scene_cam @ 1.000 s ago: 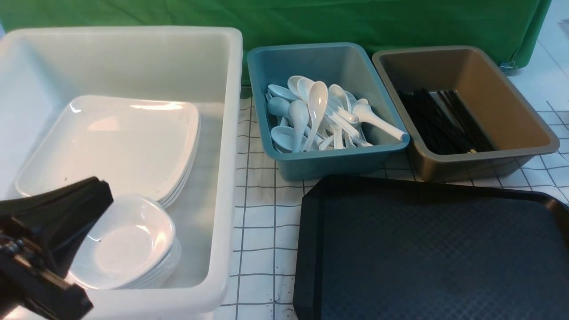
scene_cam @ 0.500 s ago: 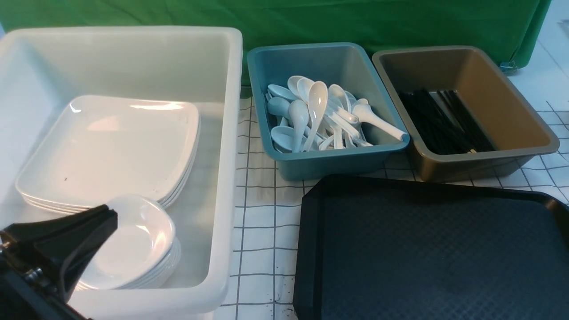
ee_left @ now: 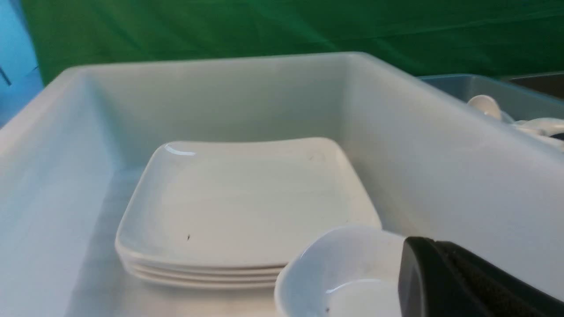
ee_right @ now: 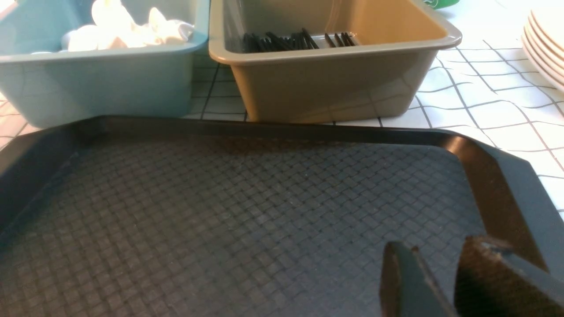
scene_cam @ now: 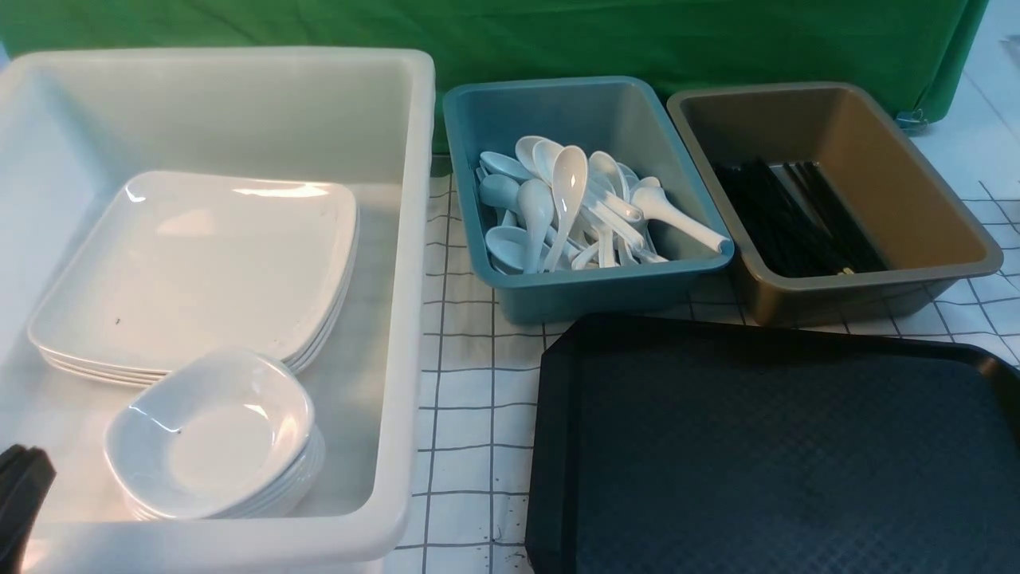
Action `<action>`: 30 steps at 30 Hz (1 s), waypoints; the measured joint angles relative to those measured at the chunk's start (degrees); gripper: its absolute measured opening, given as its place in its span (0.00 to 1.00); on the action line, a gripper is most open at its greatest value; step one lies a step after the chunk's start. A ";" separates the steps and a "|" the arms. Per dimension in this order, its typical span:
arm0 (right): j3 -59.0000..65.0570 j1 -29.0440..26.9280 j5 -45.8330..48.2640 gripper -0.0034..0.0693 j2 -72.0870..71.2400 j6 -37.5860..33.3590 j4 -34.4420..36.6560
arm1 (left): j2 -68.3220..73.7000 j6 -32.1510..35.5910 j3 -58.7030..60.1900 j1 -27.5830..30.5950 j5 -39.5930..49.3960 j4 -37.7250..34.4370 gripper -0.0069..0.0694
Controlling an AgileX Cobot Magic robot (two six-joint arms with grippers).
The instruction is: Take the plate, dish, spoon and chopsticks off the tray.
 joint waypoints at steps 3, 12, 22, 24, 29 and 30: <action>0.00 0.00 0.00 0.38 0.00 0.00 0.00 | -1.74 -1.33 0.74 2.30 0.27 -0.24 0.09; 0.00 0.00 0.00 0.38 0.00 0.00 0.00 | -2.22 -2.16 0.74 3.34 5.17 -0.40 0.10; 0.00 0.00 0.00 0.38 0.00 0.00 0.00 | -2.22 -2.21 0.74 3.34 5.21 -0.40 0.10; 0.00 0.00 0.00 0.38 0.00 0.00 0.00 | -2.22 -2.21 0.74 3.34 5.21 -0.40 0.10; 0.00 0.00 0.00 0.38 0.00 0.00 0.00 | -2.22 -2.21 0.74 3.34 5.21 -0.40 0.10; 0.00 0.00 0.00 0.38 0.00 0.00 0.00 | -2.22 -2.21 0.74 3.34 5.21 -0.40 0.10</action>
